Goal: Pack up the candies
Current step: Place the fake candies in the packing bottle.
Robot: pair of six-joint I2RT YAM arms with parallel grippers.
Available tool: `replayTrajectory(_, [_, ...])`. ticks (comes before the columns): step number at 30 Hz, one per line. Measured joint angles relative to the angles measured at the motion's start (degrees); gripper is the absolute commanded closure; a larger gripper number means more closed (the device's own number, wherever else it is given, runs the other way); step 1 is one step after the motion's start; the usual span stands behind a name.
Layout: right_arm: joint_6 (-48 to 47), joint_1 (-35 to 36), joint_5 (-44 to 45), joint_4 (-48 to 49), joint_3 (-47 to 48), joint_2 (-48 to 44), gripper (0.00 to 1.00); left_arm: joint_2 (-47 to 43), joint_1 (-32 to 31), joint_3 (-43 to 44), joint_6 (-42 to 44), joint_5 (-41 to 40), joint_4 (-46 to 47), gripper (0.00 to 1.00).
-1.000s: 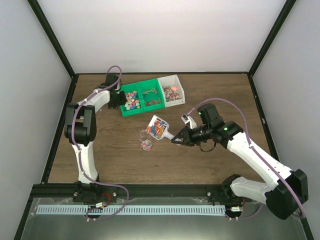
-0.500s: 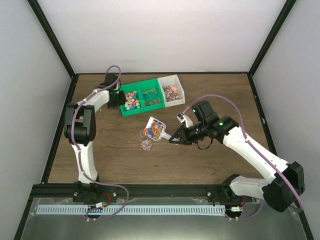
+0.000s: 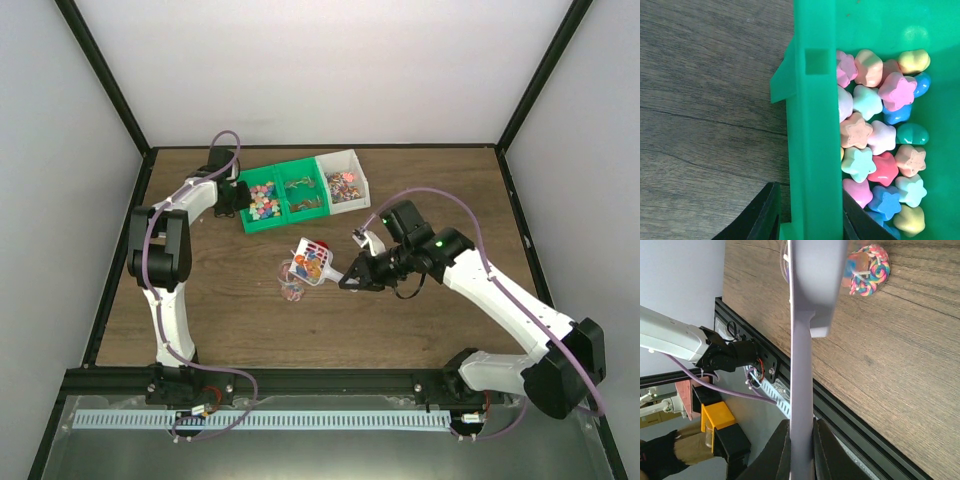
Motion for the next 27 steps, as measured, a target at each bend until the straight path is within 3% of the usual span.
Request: replayTrajectory(27, [-2.99,0.22,4.42,-9.03,6.75,0.79,0.99,1.03,0.04,-0.11,0.0,0.81,0.59,0.74])
